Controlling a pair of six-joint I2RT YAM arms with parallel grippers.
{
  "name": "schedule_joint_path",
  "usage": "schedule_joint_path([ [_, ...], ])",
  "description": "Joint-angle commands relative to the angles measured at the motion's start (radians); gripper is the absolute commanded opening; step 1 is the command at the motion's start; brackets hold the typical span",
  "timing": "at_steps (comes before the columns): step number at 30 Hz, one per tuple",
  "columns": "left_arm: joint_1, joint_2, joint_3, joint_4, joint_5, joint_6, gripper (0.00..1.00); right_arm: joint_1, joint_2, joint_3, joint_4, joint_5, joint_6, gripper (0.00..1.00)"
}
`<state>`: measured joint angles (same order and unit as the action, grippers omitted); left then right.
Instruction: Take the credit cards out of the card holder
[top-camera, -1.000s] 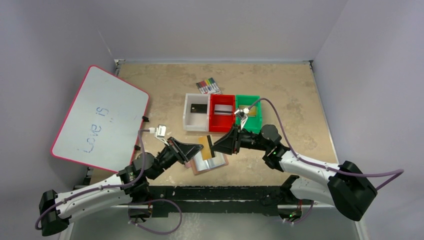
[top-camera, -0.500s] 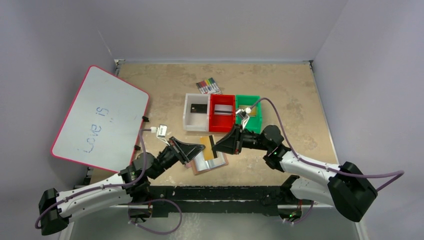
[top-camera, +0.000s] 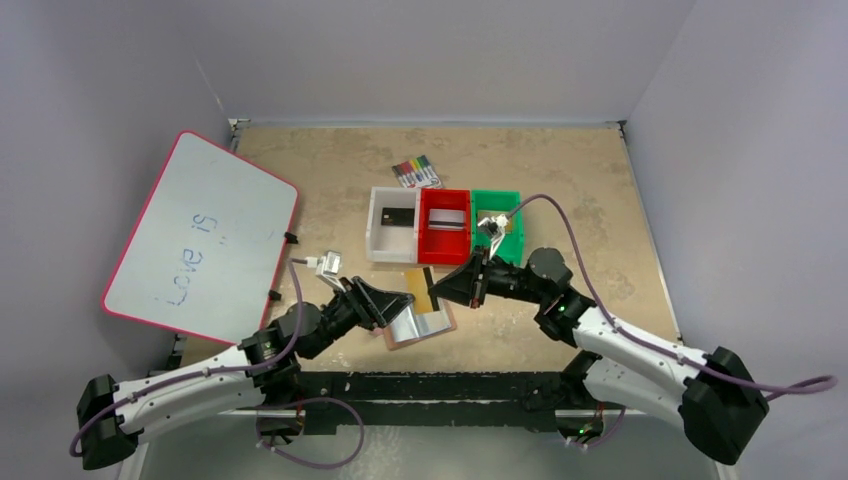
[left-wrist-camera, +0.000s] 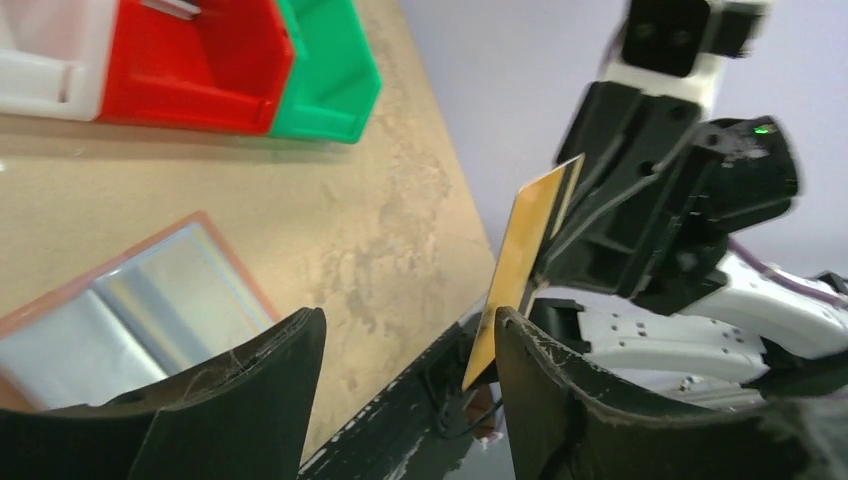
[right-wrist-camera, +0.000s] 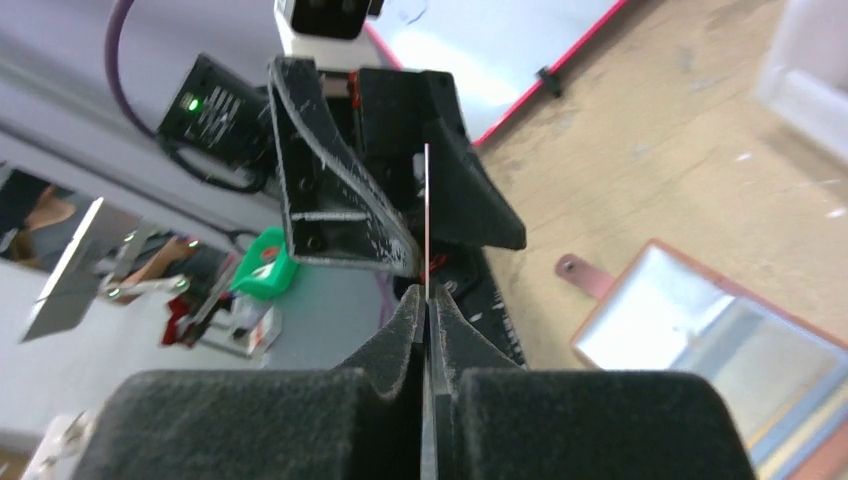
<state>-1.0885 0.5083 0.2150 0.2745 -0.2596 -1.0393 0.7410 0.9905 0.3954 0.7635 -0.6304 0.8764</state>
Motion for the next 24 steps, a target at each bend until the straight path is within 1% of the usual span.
schedule_joint_path([
  [1, -0.001, -0.023, 0.082, -0.154, -0.105, -0.008, 0.65, 0.006, -0.096, 0.124, -0.333, 0.238, -0.230, 0.00],
  [3, 0.000, -0.040, 0.095, -0.230, -0.151, -0.015, 0.66, 0.005, -0.128, 0.151, -0.432, 0.401, -0.322, 0.00],
  [7, -0.001, -0.060, 0.114, -0.327, -0.201, -0.022, 0.68, 0.006, -0.167, 0.186, -0.524, 0.713, -0.575, 0.00],
  [9, 0.000, -0.055, 0.120, -0.359, -0.209, -0.023, 0.68, 0.006, -0.162, 0.200, -0.548, 0.826, -0.751, 0.00],
  [10, 0.000, -0.051, 0.126, -0.372, -0.209, -0.023, 0.68, 0.006, -0.153, 0.209, -0.557, 0.856, -0.856, 0.00],
  [12, -0.001, -0.037, 0.137, -0.397, -0.208, -0.018, 0.68, 0.006, -0.114, 0.240, -0.593, 0.869, -1.054, 0.00],
  [14, 0.000, -0.017, 0.154, -0.424, -0.208, -0.011, 0.69, 0.006, -0.047, 0.279, -0.632, 0.907, -1.199, 0.00],
  [17, -0.001, 0.009, 0.185, -0.469, -0.212, 0.003, 0.70, 0.005, 0.043, 0.326, -0.666, 0.995, -1.322, 0.00],
  [19, -0.001, 0.021, 0.200, -0.498, -0.215, 0.006, 0.73, 0.005, 0.090, 0.338, -0.650, 1.035, -1.422, 0.00],
  [22, 0.000, 0.029, 0.210, -0.539, -0.221, 0.005, 0.76, -0.003, 0.156, 0.345, -0.648, 1.008, -1.566, 0.00],
  [24, -0.001, 0.039, 0.220, -0.576, -0.229, 0.008, 0.77, -0.019, 0.202, 0.353, -0.656, 0.996, -1.623, 0.00],
])
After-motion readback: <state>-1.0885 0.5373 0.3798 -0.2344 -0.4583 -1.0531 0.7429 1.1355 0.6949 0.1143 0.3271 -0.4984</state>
